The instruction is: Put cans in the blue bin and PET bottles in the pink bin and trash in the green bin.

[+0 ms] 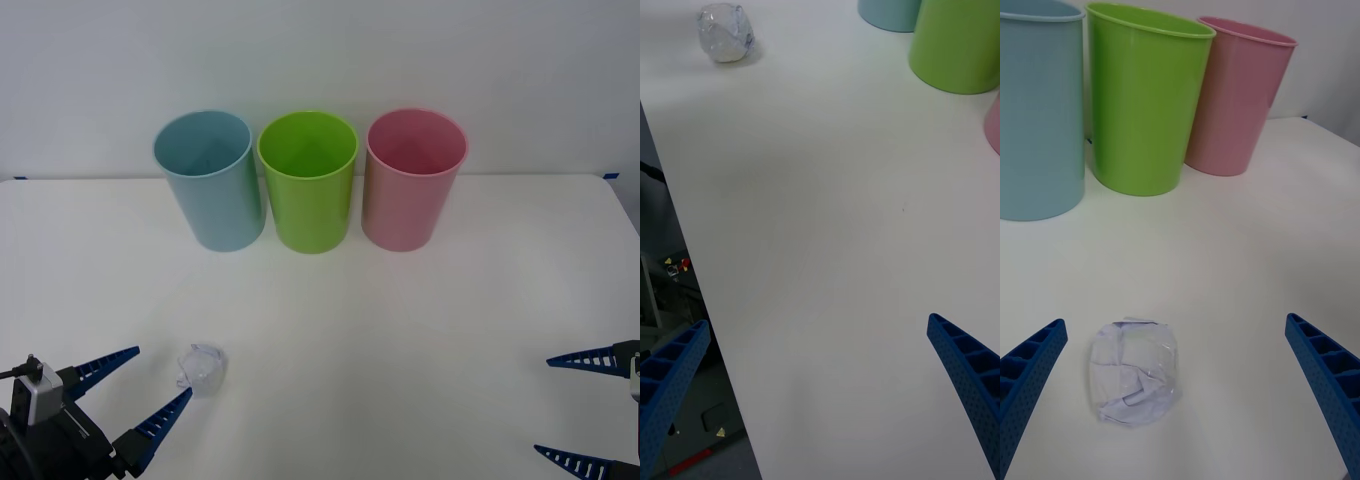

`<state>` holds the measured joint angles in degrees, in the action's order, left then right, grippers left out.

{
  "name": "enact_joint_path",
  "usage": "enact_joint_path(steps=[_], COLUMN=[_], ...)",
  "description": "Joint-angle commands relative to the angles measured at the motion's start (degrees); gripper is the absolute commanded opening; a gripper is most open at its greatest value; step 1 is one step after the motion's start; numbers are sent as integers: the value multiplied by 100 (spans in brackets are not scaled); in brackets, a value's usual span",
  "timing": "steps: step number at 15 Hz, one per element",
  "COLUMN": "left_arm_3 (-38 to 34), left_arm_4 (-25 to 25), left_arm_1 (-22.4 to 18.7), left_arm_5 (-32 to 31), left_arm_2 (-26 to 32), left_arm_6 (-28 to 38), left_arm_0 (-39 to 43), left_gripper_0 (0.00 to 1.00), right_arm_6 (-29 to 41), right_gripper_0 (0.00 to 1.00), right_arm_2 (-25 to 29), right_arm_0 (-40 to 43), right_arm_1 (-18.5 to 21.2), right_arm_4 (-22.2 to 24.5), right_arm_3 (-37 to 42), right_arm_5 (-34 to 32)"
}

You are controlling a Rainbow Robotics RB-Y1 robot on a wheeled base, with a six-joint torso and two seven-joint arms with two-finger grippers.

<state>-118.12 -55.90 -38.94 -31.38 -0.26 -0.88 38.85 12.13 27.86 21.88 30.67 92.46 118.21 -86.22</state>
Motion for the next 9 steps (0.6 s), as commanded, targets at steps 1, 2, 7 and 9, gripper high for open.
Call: enact_joint_path(steps=[1,2,7,9], left_arm_3=[0,0,0,0], left_arm_4=[0,0,0,0], left_arm_1=[0,0,0,0], left_arm_5=[0,0,0,0], left_arm_2=[0,0,0,0], left_arm_6=[0,0,0,0], left_arm_0=[0,0,0,0], left_gripper_0=[100,100,100,100], right_arm_6=[0,0,0,0], right_gripper_0=[100,100,100,100], right_arm_2=[0,0,0,0], right_arm_0=[0,0,0,0], right_arm_1=[0,0,0,0], right_arm_4=[0,0,0,0], right_arm_3=[0,0,0,0], right_arm_5=[0,0,0,0])
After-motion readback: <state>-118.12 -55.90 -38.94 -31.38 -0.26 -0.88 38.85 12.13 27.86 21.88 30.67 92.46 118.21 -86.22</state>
